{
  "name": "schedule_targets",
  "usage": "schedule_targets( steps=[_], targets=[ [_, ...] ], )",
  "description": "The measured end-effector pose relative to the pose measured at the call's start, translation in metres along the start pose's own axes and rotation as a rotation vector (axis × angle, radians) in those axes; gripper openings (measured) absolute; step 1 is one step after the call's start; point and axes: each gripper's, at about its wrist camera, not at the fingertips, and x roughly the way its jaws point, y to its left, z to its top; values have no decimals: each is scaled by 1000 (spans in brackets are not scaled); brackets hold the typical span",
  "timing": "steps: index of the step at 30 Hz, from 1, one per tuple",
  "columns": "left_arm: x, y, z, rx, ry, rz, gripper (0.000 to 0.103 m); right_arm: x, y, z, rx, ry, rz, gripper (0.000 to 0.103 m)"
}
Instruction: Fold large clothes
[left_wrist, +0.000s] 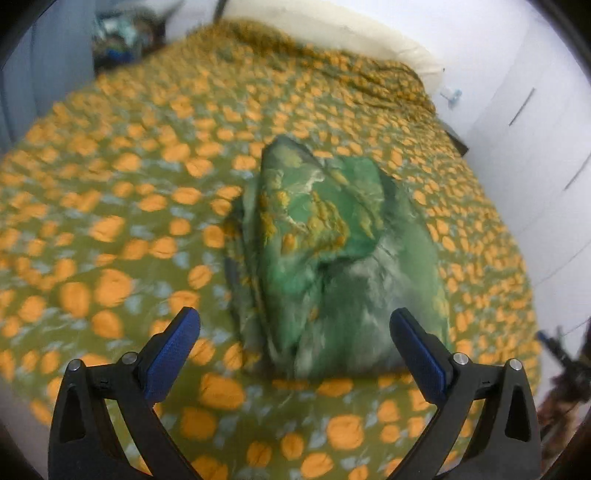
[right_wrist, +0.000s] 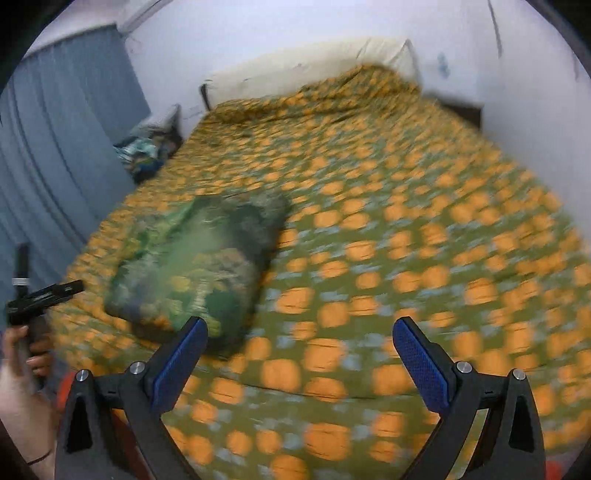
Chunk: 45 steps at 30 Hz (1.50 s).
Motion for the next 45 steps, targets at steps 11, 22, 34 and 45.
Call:
schedule_targets(
  steps=[11, 22, 34, 45],
  targets=[
    [112, 10, -7, 120, 166, 64, 103, 184, 27, 12, 130, 249, 425, 100],
    [162, 55, -24, -138, 297, -286, 103, 272, 52, -6, 122, 382, 381, 88],
    [71, -43, -31, 173, 97, -43, 57, 193, 145, -13, -427, 88, 157, 70],
    [72, -101, 49, 256, -54, -71, 57, 161, 127, 61, -426, -74, 128, 70]
  ],
)
